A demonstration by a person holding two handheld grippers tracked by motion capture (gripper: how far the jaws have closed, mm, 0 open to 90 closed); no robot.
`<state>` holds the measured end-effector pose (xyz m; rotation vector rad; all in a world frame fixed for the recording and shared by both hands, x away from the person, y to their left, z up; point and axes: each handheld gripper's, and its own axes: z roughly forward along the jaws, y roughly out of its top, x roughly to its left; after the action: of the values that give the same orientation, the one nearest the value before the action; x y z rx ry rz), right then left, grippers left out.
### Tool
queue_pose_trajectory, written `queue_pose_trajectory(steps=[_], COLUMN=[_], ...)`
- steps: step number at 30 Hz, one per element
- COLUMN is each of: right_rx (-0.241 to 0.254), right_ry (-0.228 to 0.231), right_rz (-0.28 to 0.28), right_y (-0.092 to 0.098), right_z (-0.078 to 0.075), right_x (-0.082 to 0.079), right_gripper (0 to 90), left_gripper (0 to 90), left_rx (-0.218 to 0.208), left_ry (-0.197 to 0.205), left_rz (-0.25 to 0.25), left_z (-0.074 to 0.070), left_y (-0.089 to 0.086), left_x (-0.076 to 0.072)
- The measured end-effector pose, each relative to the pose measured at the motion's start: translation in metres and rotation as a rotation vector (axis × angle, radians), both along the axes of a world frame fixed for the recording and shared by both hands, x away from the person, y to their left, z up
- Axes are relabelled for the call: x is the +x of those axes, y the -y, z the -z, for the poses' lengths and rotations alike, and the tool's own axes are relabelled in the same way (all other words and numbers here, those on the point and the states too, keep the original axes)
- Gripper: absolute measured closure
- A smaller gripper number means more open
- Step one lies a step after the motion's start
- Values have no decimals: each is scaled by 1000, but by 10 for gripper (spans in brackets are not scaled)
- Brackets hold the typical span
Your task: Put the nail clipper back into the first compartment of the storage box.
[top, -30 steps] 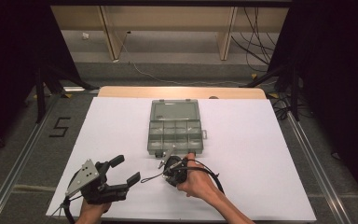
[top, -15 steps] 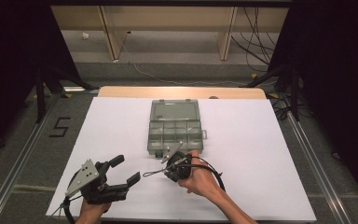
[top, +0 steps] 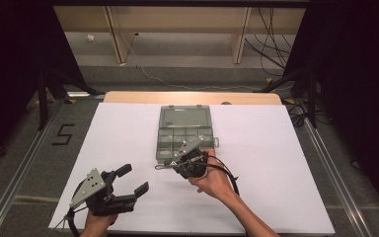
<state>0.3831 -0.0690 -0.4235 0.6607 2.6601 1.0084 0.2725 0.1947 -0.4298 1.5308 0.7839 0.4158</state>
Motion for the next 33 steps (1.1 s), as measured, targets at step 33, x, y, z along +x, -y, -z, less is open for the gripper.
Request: queue_pose_trajectory(steps=[33], right_rx=[105], right_ry=[107], right_rz=[114], right_y=[-24], right_z=[-11], right_x=[60], right_gripper=[770], left_gripper=[151], left_rx=[-14], left_ry=[4], left_rz=[1], left_z=[0], left_y=[-1], left_x=[1])
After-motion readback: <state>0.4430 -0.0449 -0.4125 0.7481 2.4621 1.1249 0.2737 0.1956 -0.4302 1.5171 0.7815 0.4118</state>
